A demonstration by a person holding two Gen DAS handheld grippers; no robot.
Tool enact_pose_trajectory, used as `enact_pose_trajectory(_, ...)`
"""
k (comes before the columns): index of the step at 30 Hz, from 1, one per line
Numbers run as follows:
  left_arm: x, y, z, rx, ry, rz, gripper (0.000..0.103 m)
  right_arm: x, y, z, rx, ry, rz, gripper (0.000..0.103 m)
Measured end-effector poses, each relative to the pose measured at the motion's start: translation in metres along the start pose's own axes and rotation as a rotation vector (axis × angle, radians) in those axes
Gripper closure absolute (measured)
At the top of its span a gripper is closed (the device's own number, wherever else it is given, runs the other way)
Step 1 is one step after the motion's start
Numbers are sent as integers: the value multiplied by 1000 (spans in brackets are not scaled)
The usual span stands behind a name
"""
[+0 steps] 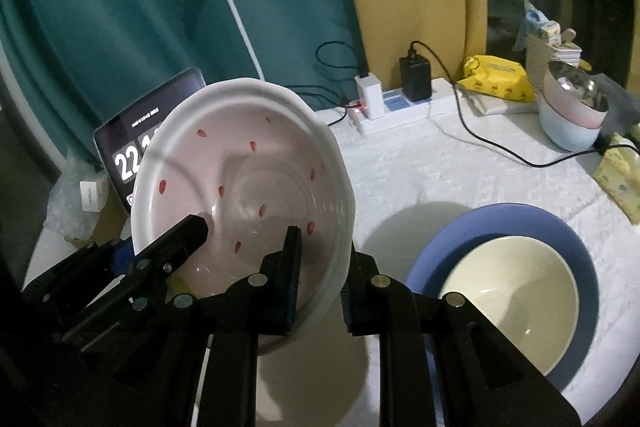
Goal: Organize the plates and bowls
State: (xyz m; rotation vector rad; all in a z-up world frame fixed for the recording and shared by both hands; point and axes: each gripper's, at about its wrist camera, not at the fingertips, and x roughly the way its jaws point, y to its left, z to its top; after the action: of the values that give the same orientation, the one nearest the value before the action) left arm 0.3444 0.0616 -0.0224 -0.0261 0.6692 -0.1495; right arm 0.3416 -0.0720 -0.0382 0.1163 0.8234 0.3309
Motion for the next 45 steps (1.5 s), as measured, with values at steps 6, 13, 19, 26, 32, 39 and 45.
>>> enact_pose_trajectory(6, -1, -25, -3, 7, 9, -11, 86, -13, -25, -7, 32, -10, 10, 84)
enact_pose_trajectory(13, 4, -55, -12, -2, 28, -24, 86, -25, -52, -15, 55, -14, 14, 84)
enact_pose_trajectory(19, 9, -84, -18, 7, 45, -33, 86, -34, -79, -22, 73, -21, 12, 84)
enact_pose_trajectory(26, 21, -115, -26, 23, 74, -36, 86, -38, -108, -33, 80, -12, -6, 84)
enact_pose_trajectory(32, 36, -133, -34, 43, 113, -27, 86, -35, -129, -40, 82, 6, -19, 84)
enact_pose_trajectory(39, 51, -144, -42, 54, 150, -19, 84, -32, -146, -45, 86, 20, -50, 84)
enact_pose_trajectory(45, 55, -148, -44, 65, 160, -6, 82, -31, -153, -45, 89, 18, -73, 84)
